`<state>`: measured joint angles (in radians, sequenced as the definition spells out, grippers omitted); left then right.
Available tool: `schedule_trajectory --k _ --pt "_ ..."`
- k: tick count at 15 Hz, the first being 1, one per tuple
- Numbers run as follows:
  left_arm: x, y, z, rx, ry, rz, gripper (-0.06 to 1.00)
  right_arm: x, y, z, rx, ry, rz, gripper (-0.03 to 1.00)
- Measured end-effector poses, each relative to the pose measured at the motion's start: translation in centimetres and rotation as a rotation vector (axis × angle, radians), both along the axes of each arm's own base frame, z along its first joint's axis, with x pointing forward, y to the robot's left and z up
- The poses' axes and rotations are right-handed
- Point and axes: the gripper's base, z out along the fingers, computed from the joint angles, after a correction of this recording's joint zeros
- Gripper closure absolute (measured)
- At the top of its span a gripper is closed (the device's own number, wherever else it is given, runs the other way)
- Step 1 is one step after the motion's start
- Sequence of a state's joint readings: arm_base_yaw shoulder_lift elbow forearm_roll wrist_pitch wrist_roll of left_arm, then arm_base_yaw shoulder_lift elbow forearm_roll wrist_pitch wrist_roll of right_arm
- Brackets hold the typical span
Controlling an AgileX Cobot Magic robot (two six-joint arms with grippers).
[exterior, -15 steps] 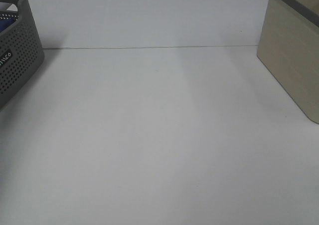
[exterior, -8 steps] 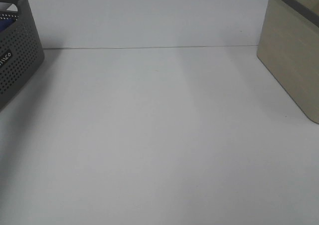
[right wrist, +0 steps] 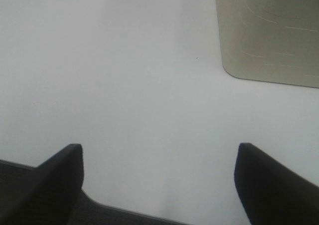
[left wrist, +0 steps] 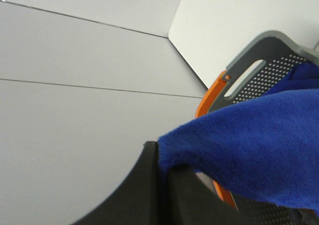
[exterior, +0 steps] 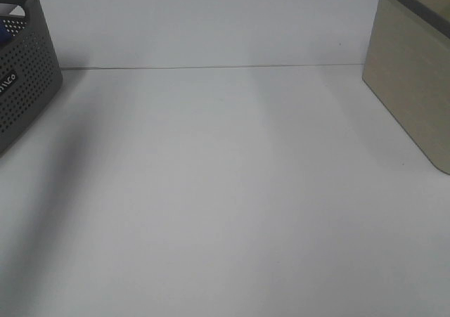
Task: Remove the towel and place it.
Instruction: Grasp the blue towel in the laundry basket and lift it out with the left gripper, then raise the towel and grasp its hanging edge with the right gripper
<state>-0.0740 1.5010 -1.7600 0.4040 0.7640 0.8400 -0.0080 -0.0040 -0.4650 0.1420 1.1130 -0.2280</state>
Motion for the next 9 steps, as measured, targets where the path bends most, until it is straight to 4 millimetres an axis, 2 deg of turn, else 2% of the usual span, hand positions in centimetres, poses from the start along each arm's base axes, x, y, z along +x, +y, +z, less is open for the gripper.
schedule_trajectory --k 2,4,5,6,9 --pt "-1.6 -2.1 1.4 -0.004 -0.049 -0.055 0.94 0.0 0.0 0.0 0.000 0.000 0.000 0.16" --pt "-2.2 -3.8 1.8 -0.003 -0.067 -0.092 0.94 0.0 0.0 0.0 -0.001 0.000 -0.001 0.16" --pt "-2.5 -4.8 1.8 -0.001 -0.054 -0.108 0.94 0.0 0.0 0.0 -0.001 0.000 -0.001 0.16" --pt "-3.1 -7.0 1.6 0.005 -0.021 -0.151 0.94 0.0 0.0 0.0 -0.003 0.000 -0.002 0.16" --pt "-4.1 -9.7 1.6 -0.014 0.000 -0.223 0.94 0.0 0.2 0.0 0.016 0.000 0.010 0.16"
